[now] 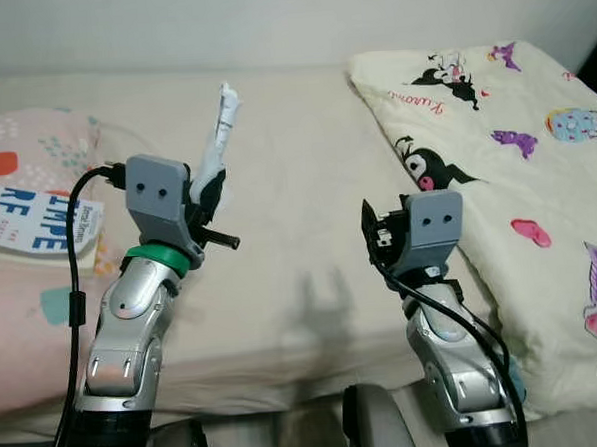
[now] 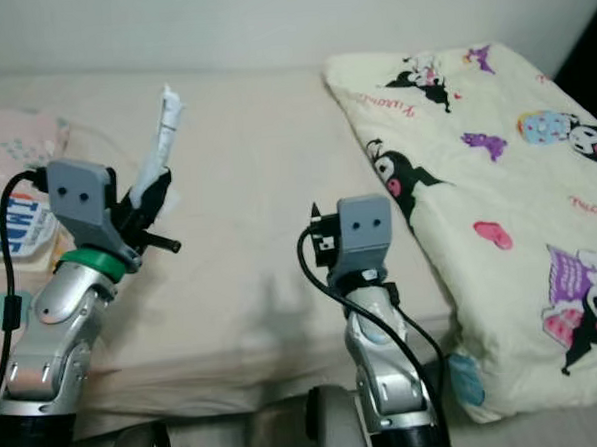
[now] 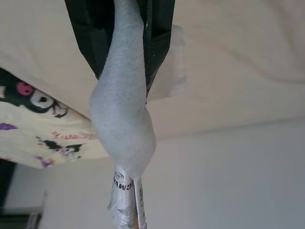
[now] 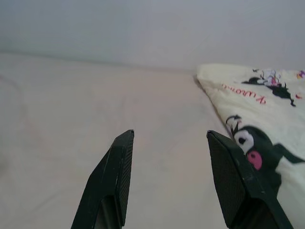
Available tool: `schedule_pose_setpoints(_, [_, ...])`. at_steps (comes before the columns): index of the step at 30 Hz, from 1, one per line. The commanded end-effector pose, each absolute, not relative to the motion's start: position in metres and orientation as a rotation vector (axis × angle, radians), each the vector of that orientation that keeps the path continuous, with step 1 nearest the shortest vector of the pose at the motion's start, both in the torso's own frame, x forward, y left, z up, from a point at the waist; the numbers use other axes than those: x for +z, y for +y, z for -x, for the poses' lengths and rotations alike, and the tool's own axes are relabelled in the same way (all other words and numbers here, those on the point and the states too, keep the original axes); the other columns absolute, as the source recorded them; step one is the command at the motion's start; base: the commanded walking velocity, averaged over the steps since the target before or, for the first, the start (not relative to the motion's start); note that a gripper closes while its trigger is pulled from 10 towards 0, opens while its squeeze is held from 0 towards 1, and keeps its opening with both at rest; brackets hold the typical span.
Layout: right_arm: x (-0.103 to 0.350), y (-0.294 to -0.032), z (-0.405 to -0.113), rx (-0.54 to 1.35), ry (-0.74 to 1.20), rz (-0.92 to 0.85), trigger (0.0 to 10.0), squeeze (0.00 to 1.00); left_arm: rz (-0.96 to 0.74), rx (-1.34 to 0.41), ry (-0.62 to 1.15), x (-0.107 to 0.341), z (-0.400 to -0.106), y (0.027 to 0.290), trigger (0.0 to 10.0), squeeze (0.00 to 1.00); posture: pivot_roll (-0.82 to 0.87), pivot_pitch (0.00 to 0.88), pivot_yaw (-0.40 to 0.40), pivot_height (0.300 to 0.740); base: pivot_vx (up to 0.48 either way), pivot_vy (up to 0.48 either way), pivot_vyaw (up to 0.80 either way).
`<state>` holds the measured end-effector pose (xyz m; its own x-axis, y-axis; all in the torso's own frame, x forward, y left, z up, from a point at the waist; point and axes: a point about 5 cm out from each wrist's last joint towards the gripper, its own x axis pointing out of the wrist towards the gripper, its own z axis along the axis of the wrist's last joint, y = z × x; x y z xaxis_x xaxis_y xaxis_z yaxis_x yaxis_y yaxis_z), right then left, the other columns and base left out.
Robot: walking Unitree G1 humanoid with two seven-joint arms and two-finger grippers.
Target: Clean up the room
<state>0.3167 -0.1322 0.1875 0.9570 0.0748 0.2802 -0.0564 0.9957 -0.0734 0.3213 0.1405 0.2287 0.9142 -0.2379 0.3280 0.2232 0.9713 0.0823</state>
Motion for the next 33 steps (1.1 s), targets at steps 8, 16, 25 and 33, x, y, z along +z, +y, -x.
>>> schedule_pose_setpoints(8, [0.182,-0.139,-0.317,0.044,-0.284,0.061,10.0,0.0,-0.062,-0.224,-0.306,0.227,-0.324,0.136,10.0,0.0,-0.06,0.018,0.034,0.64,0.0,0.0,0.0])
schedule_pose_setpoints(16, [0.183,-0.139,-0.319,0.037,-0.288,0.059,10.0,0.0,-0.079,-0.217,-0.287,0.226,-0.325,0.137,10.0,0.0,-0.06,0.024,0.037,0.669,0.0,0.0,0.0])
schedule_pose_setpoints(25, [0.181,-0.14,-0.319,0.026,-0.285,0.055,10.0,0.0,-0.085,-0.211,-0.255,0.221,-0.326,0.136,10.0,0.0,-0.06,0.03,0.041,0.707,0.0,0.0,0.0])
schedule_pose_setpoints(33, [0.178,-0.141,-0.32,0.008,-0.271,0.056,10.0,0.0,-0.087,-0.218,-0.254,0.219,-0.325,0.134,10.0,0.0,-0.06,0.034,0.041,0.721,0.0,0.0,0.0])
